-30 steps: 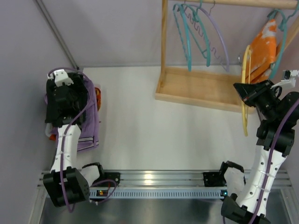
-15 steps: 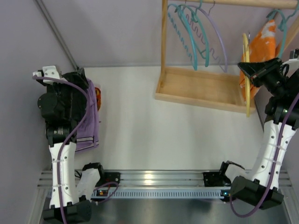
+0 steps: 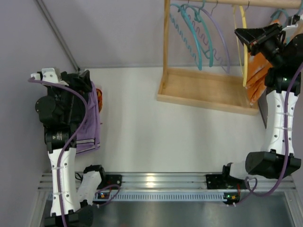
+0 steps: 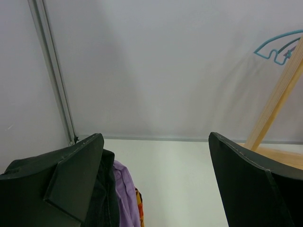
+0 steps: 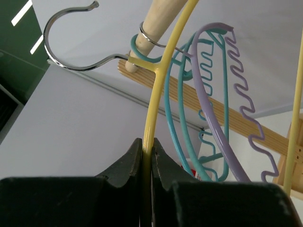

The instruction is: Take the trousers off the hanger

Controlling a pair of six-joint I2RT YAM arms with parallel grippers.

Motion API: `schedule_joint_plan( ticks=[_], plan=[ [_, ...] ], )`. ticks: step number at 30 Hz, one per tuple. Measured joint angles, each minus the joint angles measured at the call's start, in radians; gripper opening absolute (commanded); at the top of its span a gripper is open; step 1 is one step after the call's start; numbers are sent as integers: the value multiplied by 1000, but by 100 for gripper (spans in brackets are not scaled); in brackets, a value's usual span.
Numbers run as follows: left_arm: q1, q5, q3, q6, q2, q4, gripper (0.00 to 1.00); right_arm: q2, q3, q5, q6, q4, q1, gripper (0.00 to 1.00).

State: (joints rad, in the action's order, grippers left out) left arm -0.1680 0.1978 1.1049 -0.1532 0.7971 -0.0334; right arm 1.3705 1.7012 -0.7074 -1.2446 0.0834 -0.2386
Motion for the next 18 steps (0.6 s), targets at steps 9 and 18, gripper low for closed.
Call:
schedule_joint_plan(
  ticks=[9, 18],
  plan=[
    [0, 7, 19, -14, -17, -24, 99, 170, 132, 79, 3, -2, 51, 0],
    [0, 7, 19, -16, -22, -45, 99, 245, 162, 121, -16, -7, 73, 0]
  ],
)
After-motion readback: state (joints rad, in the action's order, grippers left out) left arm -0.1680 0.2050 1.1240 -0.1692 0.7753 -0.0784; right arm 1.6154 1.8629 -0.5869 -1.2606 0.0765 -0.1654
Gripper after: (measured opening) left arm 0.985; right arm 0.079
